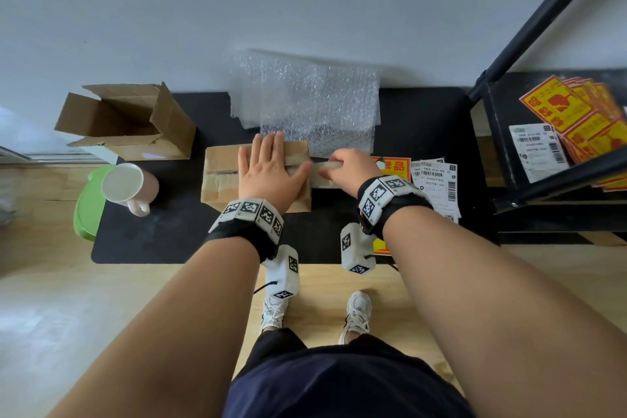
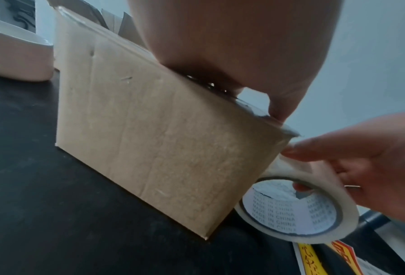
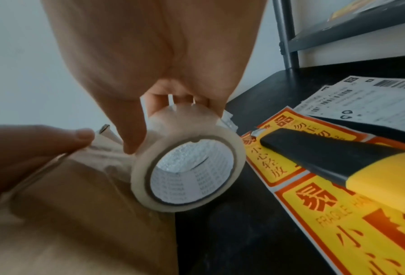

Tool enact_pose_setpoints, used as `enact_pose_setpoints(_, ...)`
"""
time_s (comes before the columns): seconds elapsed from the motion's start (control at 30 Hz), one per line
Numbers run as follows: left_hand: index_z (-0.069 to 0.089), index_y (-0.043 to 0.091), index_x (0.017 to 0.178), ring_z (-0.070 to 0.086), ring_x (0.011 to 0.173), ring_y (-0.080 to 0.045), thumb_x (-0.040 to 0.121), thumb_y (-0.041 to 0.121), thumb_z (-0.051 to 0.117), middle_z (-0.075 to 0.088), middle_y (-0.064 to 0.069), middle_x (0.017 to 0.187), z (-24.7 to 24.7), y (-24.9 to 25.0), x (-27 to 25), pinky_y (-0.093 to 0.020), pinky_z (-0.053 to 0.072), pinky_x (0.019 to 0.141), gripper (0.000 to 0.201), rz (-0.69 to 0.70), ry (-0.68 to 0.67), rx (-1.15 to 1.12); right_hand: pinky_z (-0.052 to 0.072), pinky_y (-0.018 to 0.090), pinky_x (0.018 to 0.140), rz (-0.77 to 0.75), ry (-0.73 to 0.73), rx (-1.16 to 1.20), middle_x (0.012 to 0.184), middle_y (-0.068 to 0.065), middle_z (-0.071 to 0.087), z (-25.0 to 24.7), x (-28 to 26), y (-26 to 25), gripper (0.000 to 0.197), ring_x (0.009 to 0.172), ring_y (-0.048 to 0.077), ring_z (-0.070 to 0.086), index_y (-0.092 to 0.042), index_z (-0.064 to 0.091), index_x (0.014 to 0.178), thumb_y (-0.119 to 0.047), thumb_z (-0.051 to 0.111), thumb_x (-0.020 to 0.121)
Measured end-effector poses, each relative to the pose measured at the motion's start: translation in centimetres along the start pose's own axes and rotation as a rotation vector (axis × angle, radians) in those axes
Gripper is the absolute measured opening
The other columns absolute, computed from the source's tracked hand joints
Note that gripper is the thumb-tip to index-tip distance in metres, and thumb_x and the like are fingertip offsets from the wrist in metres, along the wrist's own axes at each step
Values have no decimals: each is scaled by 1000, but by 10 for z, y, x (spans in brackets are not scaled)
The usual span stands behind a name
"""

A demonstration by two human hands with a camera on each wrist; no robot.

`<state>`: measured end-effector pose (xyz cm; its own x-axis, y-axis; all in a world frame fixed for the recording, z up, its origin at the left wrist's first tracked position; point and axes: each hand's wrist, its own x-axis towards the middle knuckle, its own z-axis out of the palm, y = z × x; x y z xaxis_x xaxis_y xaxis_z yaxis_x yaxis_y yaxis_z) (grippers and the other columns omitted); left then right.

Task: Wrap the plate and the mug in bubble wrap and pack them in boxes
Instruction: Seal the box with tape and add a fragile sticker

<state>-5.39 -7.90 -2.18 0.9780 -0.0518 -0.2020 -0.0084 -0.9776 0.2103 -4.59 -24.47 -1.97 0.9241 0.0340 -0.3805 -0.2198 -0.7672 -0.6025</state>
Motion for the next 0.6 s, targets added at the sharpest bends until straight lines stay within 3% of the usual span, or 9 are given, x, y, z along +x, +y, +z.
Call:
enact_pose_setpoints(0.1,12,18,153,-2,148,-17,88,69,31,15,3,159,0,6,-1,-43,-6,120,85,-27,51,16,41,26,66,18,3,53,88,-1,62,-9,-1,6,26,84,16,57,-16,67,95,-40,66,87)
enact_pose_setpoints(0.23,18,11,149,3,146,-24,84,63,38,21,-6,154,2,17,1,-49,-3,119,86,-62,56,63,47,30,85,119,139,233,107,-1,66,-13,-10,28,34,99,16,60,-15,66,110,-42,53,93)
enact_pose_setpoints(0.33,11,6,151,-5,148,-27,85,51,38,13,-10,158,4,28,0,-50,-6,118,84,-104,44,59,43,28,80,219,291,226,112,4,65,-17,-18,47,29,103,21,60,-16,64,114,-32,47,97)
enact_pose_setpoints(0.43,6,9,152,-9,148,-28,87,50,34,7,-11,160,8,30,-2,-51,-8,118,82,-112,43,84,39,26,77,342,428,138,117,7,64,-19,-27,69,27,107,26,59,-14,63,118,-20,47,97)
enact_pose_setpoints(0.6,7,11,153,-9,148,-29,90,55,31,6,-12,160,10,29,0,-51,-8,118,80,-103,51,107,46,33,84,503,365,31,120,14,61,-15,-39,104,28,110,33,58,-8,59,119,-10,49,93)
